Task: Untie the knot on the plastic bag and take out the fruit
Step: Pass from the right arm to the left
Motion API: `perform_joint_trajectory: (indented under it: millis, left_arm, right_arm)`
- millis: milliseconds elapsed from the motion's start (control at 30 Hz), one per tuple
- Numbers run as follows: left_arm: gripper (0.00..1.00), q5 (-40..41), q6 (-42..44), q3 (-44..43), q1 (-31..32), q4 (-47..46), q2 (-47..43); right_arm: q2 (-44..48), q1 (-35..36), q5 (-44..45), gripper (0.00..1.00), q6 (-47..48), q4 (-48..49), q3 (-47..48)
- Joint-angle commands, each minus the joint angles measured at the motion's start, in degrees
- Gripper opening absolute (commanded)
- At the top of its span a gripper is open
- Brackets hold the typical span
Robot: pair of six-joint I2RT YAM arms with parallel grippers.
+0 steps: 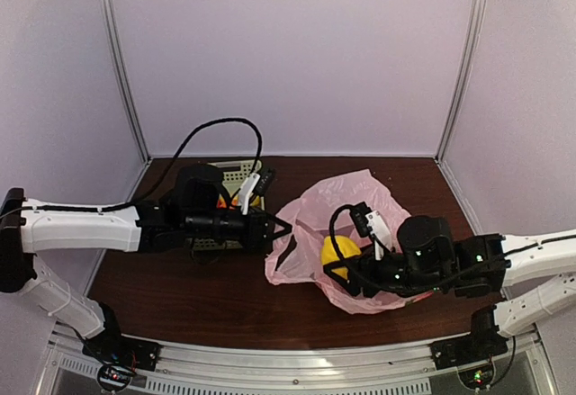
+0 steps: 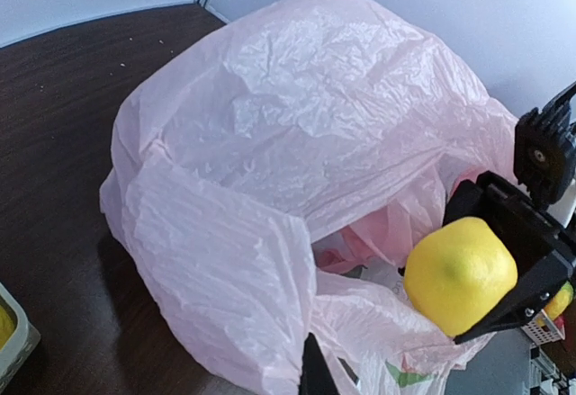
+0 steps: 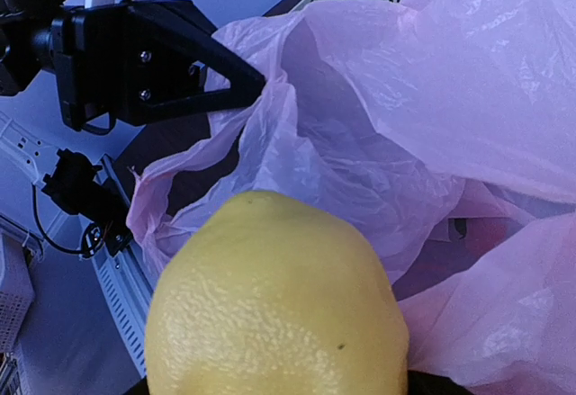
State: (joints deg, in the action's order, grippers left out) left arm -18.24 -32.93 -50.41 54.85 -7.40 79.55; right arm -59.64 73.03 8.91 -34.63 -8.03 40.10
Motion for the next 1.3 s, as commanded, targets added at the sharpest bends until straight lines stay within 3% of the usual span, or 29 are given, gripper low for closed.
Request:
perform_joint_trajectory:
  millis: [0, 233, 433, 967, 1267]
  left_arm:
    - [0.00, 0.69, -0.27, -1.48, -0.12, -2.93, 2.52]
    - [0.00, 3.07, 0.31, -0.07, -0.90, -3.62, 5.54]
    - [0.00, 4.42, -0.46, 3.10, -4.83, -4.14, 7.23]
    - [0.00, 14.71, 5.39, 4.33, -12.38, 6.39, -2.19]
    - [0.00, 5.44, 6.74, 3.15, -12.40, 4.18, -3.02]
  right_arm:
    - [-1.69, 0.74, -10.77, 0.59, 2.15, 3.36, 1.00]
    - [1.94, 1.14, -11.95, 0.59, 0.80, 10.24, 1.26]
    - [7.95, 1.06, -9.17, 0.59, -0.51, 10.05, 1.39]
    - [20.90, 0.73, 7.93, 0.60, -6.61, -14.08, 1.24]
    - [23.08, 0.53, 7.35, 0.60, -6.96, -13.05, -0.42]
